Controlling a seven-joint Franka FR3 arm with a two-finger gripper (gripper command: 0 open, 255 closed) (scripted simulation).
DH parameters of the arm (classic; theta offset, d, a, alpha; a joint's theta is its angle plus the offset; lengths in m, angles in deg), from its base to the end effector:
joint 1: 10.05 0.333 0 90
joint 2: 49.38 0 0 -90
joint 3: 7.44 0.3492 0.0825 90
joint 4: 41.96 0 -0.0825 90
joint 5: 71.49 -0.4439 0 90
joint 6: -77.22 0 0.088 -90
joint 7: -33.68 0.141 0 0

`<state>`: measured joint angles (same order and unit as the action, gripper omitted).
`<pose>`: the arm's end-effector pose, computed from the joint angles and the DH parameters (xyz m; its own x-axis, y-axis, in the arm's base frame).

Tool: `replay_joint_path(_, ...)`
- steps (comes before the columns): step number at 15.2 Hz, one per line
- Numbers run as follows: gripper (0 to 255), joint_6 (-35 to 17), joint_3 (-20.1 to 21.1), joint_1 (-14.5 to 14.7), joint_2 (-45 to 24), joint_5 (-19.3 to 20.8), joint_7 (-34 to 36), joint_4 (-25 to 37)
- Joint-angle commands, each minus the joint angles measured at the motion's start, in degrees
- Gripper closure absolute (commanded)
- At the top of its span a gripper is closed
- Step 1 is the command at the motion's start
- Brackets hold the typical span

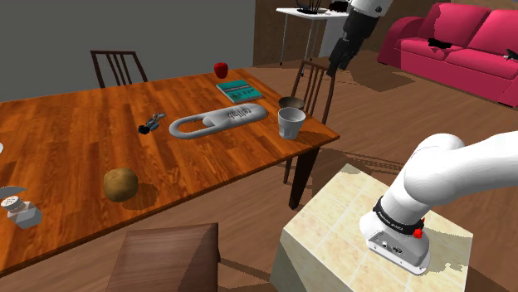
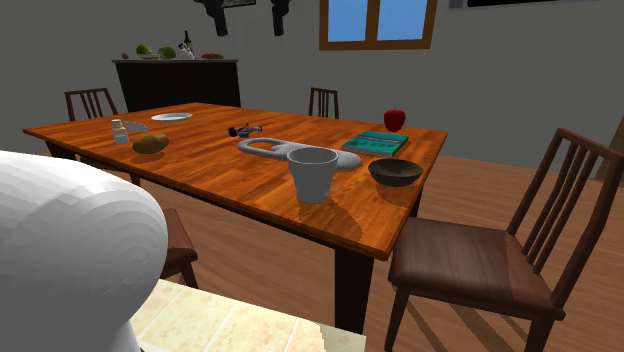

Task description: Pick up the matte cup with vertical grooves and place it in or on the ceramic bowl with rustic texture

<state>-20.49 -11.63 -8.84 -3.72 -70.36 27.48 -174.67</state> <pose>0.3592 -0.0282 0.6180 0.9799 0.0716 0.1860 0.0753 -0.9971 -0.0126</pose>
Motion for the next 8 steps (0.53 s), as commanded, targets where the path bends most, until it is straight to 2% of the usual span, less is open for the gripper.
replay_joint_path(1, 0, 0.0, 0.0, 0.0, 0.0, 0.0, 0.0, 0.0)
replay_joint_path(8, 0, -10.37, -5.81, -0.11, -10.04, -0.49, -5.06, -2.47)
